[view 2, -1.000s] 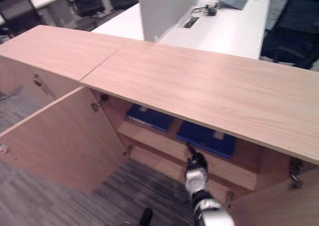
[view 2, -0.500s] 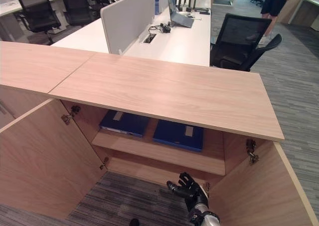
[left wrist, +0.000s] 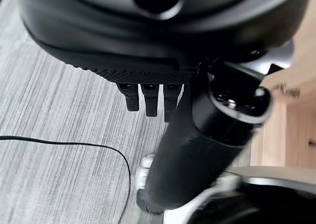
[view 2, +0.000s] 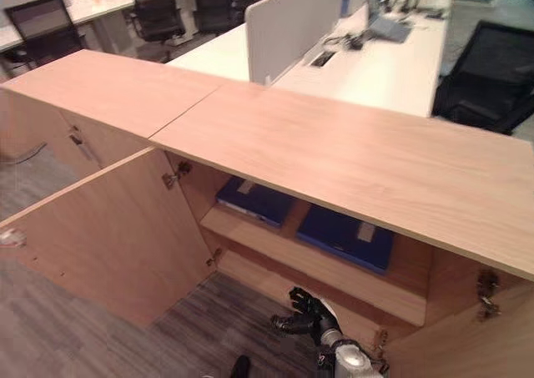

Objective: Put the empty folder in the office cabinet

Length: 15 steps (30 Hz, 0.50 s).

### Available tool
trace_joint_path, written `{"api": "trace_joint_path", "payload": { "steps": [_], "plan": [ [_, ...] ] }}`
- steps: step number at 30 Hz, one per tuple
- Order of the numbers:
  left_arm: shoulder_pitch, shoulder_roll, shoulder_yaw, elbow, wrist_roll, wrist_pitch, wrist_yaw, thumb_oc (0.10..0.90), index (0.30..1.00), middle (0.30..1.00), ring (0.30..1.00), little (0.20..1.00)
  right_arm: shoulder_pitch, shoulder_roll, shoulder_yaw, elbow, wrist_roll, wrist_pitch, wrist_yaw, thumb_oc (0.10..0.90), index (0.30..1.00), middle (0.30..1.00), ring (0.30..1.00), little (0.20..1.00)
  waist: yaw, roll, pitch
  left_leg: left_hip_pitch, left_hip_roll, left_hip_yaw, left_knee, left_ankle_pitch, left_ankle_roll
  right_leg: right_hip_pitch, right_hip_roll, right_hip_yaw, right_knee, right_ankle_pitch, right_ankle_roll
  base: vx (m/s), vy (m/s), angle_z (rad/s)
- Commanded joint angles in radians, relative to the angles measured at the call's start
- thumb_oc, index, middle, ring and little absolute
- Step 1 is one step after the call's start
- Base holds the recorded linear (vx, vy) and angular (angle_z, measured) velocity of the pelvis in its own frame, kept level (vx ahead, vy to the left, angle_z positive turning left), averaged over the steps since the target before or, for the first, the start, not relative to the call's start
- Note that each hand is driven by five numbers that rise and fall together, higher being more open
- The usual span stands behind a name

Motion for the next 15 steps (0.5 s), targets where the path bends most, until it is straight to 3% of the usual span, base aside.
{"api": "trace_joint_path", "payload": {
  "steps": [1, 3, 4, 9, 10, 12, 13, 14, 15],
  "plan": [
    [-0.126, -0.062, 0.049, -0.094, -0.093, -0.105, -0.028, 0.800, 0.900, 0.900, 0.900, 0.900, -0.085, -0.002, -0.056, -0.066, -0.053, -0.096, -0.018, 0.800, 0.900, 0.900, 0.900, 0.900, -0.041, -0.016, 0.018, 0.126, 0.226, 0.224, 0.111, -0.081, -0.014, 0.017, -0.051, 0.041, 0.027, -0.074, 0.100, 0.16, 0.173, 1.11],
    [-0.104, -0.068, 0.074, -0.045, -0.063, -0.102, -0.023, 0.800, 0.900, 0.900, 0.900, 0.900, -0.063, 0.003, -0.068, -0.052, -0.099, -0.092, -0.008, 0.800, 0.900, 0.900, 0.900, 0.900, -0.050, -0.007, 0.001, 0.171, 0.241, 0.232, 0.076, -0.076, -0.019, 0.044, -0.051, 0.020, 0.043, -0.073, 0.101, 0.24, 0.263, 1.24],
    [-0.099, -0.063, 0.079, -0.027, -0.027, -0.095, -0.029, 0.800, 0.900, 0.900, 0.900, 0.900, -0.037, 0.024, -0.093, -0.024, -0.133, -0.091, -0.011, 0.800, 0.900, 0.900, 0.900, 0.900, -0.042, -0.017, -0.013, 0.203, 0.205, 0.221, 0.006, -0.089, 0.009, 0.052, -0.072, 0.002, 0.076, -0.068, 0.113, 0.18, 0.331, 0.69],
    [-0.121, -0.022, 0.063, -0.077, -0.020, -0.088, -0.048, 0.800, 0.900, 0.900, 0.900, 0.900, -0.017, 0.063, -0.125, -0.002, -0.160, -0.085, -0.020, 0.800, 0.900, 0.900, 0.900, 0.900, -0.013, -0.054, -0.009, 0.194, 0.119, 0.193, -0.013, -0.132, 0.079, 0.026, -0.165, -0.035, 0.235, -0.064, 0.148, 0.09, 0.264, 0.64],
    [-0.121, -0.022, 0.063, -0.078, -0.020, -0.088, -0.048, 0.800, 0.900, 0.900, 0.900, 0.900, -0.018, 0.063, -0.125, -0.001, -0.160, -0.085, -0.020, 0.800, 0.900, 0.900, 0.900, 0.900, -0.013, -0.055, -0.009, 0.193, 0.118, 0.193, -0.012, -0.133, 0.079, 0.025, -0.166, -0.034, 0.237, -0.064, 0.148, 0.06, 0.200, 0.53],
    [-0.132, 0.004, 0.075, -0.100, -0.033, -0.089, -0.046, 0.800, 0.900, 0.900, 0.900, 0.900, -0.025, 0.076, -0.133, 0.014, -0.169, -0.080, -0.027, 0.800, 0.900, 0.900, 0.900, 0.900, -0.008, -0.063, 0.004, 0.209, 0.072, 0.174, -0.033, -0.157, 0.116, -0.014, -0.236, -0.018, 0.363, 0.018, 0.184, 0.09, 0.230, 0.38],
    [-0.133, 0.005, 0.076, -0.101, -0.034, -0.088, -0.046, 0.800, 0.900, 0.900, 0.900, 0.900, -0.027, 0.077, -0.132, 0.015, -0.170, -0.080, -0.027, 0.800, 0.900, 0.900, 0.900, 0.900, -0.007, -0.068, 0.006, 0.210, 0.065, 0.176, -0.036, -0.157, 0.121, -0.020, -0.245, -0.013, 0.372, 0.017, 0.187, 0.01, 0.217, 0.28],
    [-0.143, 0.018, 0.079, -0.114, -0.045, -0.088, -0.044, 0.800, 0.900, 0.900, 0.900, 0.900, -0.030, 0.080, -0.136, 0.017, -0.172, -0.081, -0.029, 0.800, 0.900, 0.900, 0.900, 0.900, -0.007, -0.068, 0.016, 0.201, 0.053, 0.185, -0.035, -0.140, 0.136, -0.045, -0.263, -0.007, 0.411, 0.074, 0.186, -0.02, 0.148, 0.25],
    [-0.147, 0.023, 0.082, -0.125, -0.055, -0.089, -0.042, 0.800, 0.900, 0.900, 0.900, 0.900, -0.027, 0.083, -0.140, 0.013, -0.170, -0.080, -0.030, 0.800, 0.900, 0.900, 0.900, 0.900, -0.012, -0.062, 0.024, 0.204, 0.049, 0.170, -0.041, -0.137, 0.143, -0.071, -0.258, 0.038, 0.456, 0.088, 0.188, 0.04, 0.245, 0.30]
  ]
}}
